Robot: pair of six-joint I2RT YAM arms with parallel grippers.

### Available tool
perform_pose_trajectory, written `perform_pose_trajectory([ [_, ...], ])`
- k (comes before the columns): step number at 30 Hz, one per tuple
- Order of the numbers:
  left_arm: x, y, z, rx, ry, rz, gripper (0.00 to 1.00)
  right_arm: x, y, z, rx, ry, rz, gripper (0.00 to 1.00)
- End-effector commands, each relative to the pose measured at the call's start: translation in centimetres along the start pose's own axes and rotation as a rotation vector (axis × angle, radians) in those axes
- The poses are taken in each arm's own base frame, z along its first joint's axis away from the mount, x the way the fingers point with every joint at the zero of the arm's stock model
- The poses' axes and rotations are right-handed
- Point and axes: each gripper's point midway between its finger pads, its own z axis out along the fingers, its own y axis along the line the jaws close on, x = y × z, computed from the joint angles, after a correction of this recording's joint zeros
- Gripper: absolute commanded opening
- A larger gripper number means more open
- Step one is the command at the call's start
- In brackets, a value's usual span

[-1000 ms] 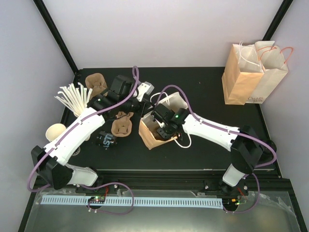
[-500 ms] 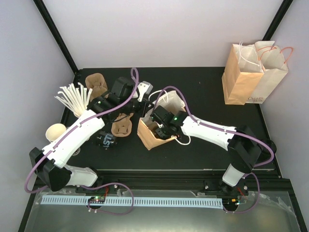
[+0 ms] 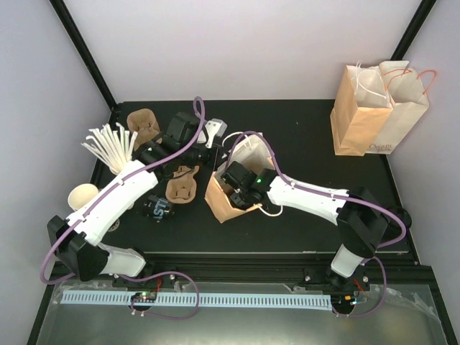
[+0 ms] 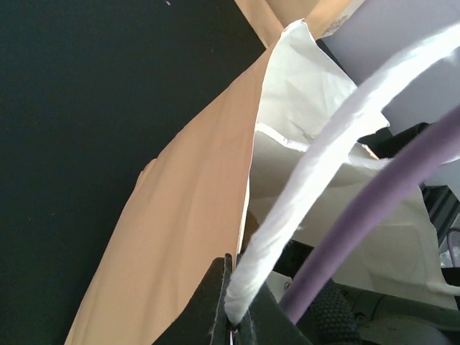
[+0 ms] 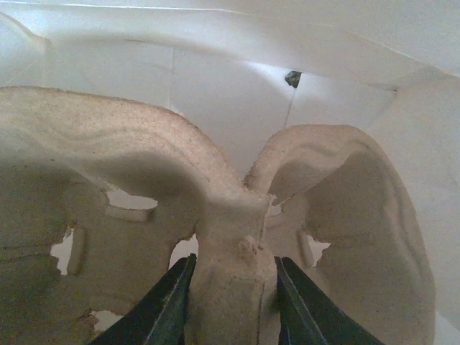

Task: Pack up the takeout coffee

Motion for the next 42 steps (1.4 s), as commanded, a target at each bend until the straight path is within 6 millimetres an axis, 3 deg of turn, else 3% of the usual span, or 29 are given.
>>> perform_pose_trajectory([
  [1,-0.8,-0.2,-0.5,0.037,-0.059,-0.028,0.02,1.5,0.7,2.2,-0.031,0.055,0.035,0.31],
  [9,-0.8,1.3,-0.7,0.070,-0.049,-0.119,0.02,1.6,1.4,5.0,-0.053,0.073,0.059,0.30],
  [21,-0.8,2.2,-0.6,0.072,-0.039,-0.126,0.02,2.2,1.8,8.9,-0.086,0.161,0.036,0.30],
  [29,-1.8,2.4,-1.6,0.064,-0.084,-0.089,0.02,5.1,2.4,11.4,-0.135,0.281,0.061,0.31],
  [42,-2.1,2.9,-1.5,0.063,-0.069,-0.096,0.02,9.4,3.2,15.9,-0.168,0.410,0.088,0.33],
])
